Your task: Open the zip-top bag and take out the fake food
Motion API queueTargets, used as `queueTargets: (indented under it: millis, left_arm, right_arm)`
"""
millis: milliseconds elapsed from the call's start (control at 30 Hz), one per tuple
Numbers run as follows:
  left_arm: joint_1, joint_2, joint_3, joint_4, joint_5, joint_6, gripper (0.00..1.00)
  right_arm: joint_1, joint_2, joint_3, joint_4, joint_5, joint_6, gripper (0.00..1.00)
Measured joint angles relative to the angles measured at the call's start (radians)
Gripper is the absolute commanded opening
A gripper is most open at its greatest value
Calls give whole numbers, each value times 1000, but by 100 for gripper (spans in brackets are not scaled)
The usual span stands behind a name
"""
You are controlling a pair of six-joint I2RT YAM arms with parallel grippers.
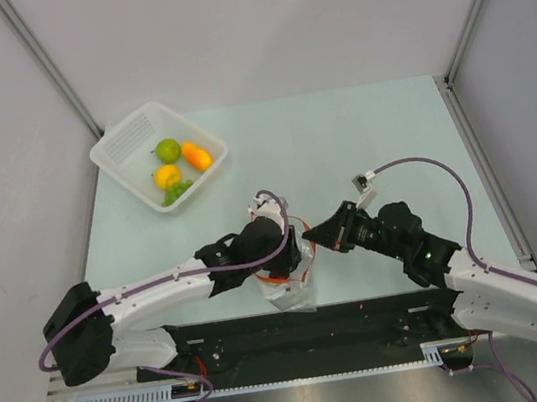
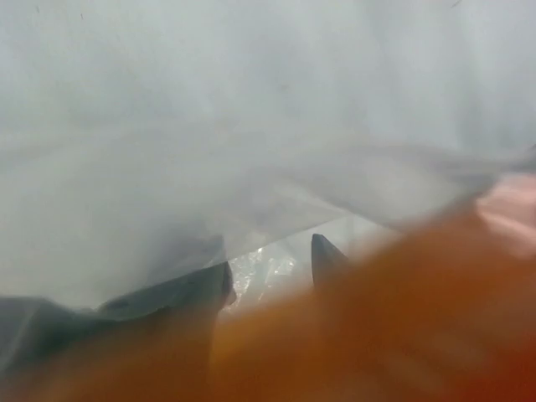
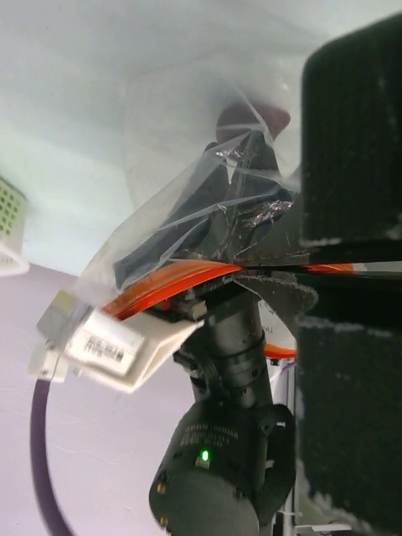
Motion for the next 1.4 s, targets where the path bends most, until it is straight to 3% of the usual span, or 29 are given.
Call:
queueTargets:
  millis: [267,500,1100,1300,1400]
  left_arm:
    - [-17,65,-13,0,11,9,61]
    - [-30,40,-18,-29,-18,25,71]
    - [-33,131,-95,32,-3,18,64]
    - [-34,184,-92,68,-3,23,71]
    - [-35,214,-75,85,0,24,63]
  right_arm:
    - [-35,-138,-40,-81,2,-1,0]
    - [-36,-130,-56,-102,-2,-1,0]
    - [-31,-111,-59,-129,-12,-10,0]
    - [-21,-114,-66,-130,-9,-10,0]
    - [-13,-114,-66,-129,-7,-10,0]
